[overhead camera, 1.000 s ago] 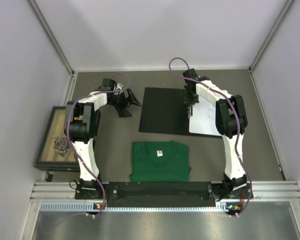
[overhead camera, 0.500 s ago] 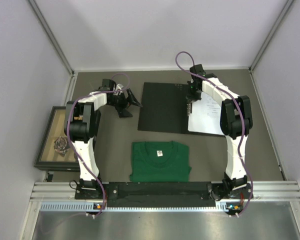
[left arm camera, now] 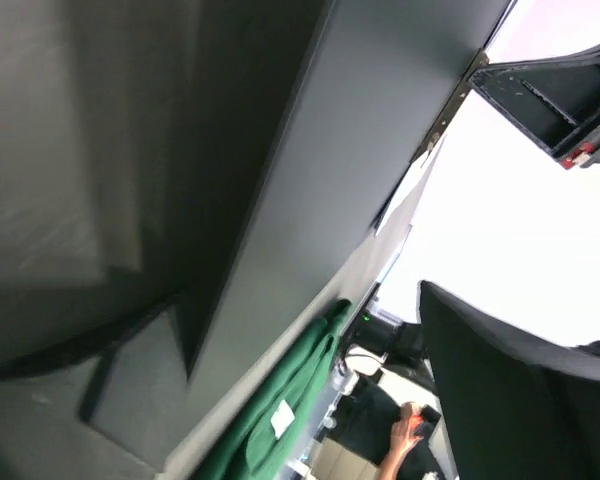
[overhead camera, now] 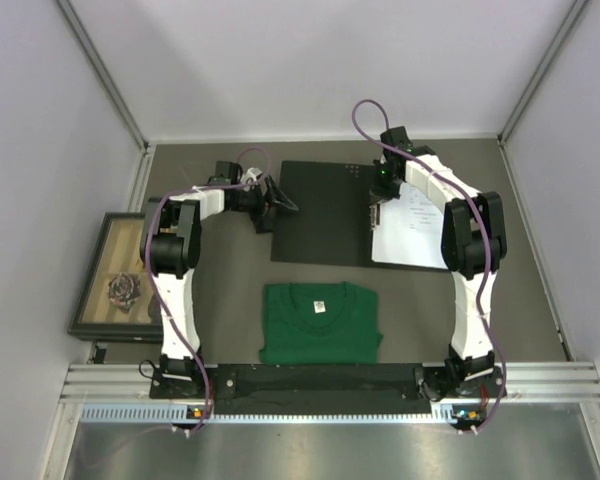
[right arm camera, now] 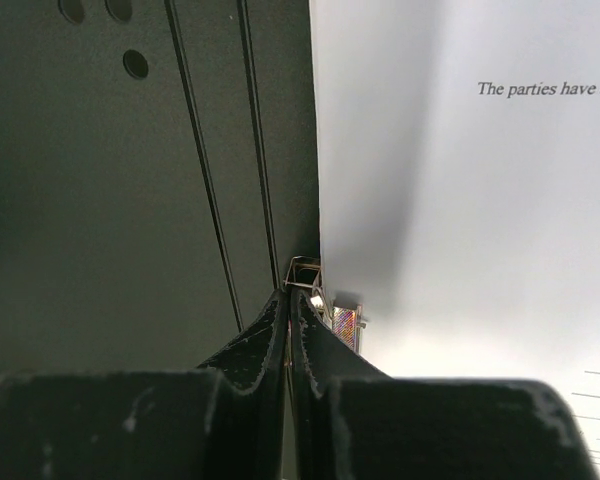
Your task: Put the files into the folder
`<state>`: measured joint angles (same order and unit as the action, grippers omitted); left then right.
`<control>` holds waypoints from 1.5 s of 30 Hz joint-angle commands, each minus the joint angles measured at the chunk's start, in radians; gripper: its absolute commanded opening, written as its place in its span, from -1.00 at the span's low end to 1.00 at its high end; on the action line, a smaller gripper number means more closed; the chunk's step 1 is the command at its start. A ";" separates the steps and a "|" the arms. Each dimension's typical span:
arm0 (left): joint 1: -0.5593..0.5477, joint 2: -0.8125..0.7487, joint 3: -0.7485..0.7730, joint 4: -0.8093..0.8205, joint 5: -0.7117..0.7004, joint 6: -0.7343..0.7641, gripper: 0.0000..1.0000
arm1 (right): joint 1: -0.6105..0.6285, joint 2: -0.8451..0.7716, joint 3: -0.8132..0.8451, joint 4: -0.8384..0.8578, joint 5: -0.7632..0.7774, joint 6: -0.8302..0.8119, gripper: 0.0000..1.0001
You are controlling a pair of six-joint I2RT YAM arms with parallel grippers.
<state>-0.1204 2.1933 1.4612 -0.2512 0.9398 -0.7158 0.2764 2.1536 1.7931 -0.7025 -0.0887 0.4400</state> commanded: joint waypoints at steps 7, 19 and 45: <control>-0.032 -0.053 -0.079 0.205 0.021 -0.106 -0.32 | -0.006 -0.011 0.040 0.009 -0.033 -0.009 -1.00; -0.033 -0.141 -0.036 0.136 -0.068 -0.221 -1.00 | 0.035 -0.248 -0.122 -0.071 0.234 -0.213 0.64; -0.124 -0.254 0.044 0.043 -0.137 -0.312 -1.00 | 0.655 -0.625 -0.788 0.694 0.618 -0.562 0.97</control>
<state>-0.2440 2.0220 1.4666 -0.1917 0.7872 -0.9825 0.8742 1.4689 0.9752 -0.2096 0.3302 0.0002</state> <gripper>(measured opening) 0.023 0.987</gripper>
